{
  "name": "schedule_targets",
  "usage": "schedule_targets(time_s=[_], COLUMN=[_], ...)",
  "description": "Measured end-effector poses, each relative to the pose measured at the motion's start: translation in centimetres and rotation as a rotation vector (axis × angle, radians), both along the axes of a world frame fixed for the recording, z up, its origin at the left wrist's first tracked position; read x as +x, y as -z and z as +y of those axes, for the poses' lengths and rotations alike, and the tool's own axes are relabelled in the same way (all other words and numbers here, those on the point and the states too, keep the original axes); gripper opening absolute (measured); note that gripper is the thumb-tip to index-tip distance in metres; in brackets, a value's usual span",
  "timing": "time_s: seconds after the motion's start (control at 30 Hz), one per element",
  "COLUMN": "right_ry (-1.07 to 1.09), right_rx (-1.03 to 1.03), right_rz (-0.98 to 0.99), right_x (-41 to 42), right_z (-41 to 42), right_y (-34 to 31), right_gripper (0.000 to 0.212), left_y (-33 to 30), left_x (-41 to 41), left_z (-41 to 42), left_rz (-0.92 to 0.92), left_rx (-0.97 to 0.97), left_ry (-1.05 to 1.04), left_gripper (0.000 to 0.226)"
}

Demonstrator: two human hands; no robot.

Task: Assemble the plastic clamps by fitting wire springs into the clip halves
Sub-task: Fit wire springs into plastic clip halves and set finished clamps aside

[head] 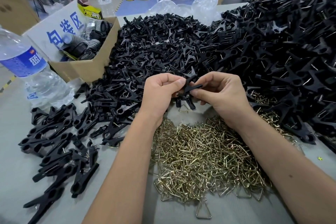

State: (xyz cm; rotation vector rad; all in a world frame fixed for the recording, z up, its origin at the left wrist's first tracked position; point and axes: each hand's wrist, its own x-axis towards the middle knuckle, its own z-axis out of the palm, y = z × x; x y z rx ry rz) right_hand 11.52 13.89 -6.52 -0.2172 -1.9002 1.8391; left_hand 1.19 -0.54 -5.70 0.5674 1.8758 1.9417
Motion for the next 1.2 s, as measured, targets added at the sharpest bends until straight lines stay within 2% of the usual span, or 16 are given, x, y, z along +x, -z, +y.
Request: schedule_targets(time_s=[0.23,0.5,0.63,0.77,0.9,1.0,1.13,1.2], right_ry=[0.005,0.036,0.102,0.127,0.134,0.141,0.112,0.048], right_rx=[-0.011,0.022,-0.021,-0.033,0.007,0.172,0.711,0.841], right_rz=[-0.009,0.007,0.031,0.043,0.000,-0.068,-0.224,-0.297], right_x=[0.1,-0.2,-0.2,-0.2,-0.1,0.0,-0.2,-0.2], right_z=[0.1,0.2,0.3,0.3,0.0,0.0,0.4,0.2], right_y=[0.0,0.4,0.6,0.6,0.5,0.6,0.8,0.7], right_gripper=[0.021,0.021,0.019,0.023,0.018,0.014,0.013,0.017], left_y=[0.1,0.4,0.4,0.4,0.3,0.4,0.8,0.9], left_x=[0.0,0.0,0.1,-0.1,-0.5,-0.8,-1.3,-1.5], left_z=[0.0,0.3,0.2,0.1,-0.4,-0.6,-0.7,-0.7], left_rz=[0.000,0.135,0.166,0.278,0.258,0.263,0.275,0.276], left_rx=[-0.014,-0.066,-0.029,-0.045,-0.008,0.042,0.065,0.069], left_ry=[-0.010,-0.032,0.038,0.066,0.053,0.016,-0.091,-0.127], left_gripper=[0.012,0.016,0.008,0.031,0.033,0.033,0.032,0.033])
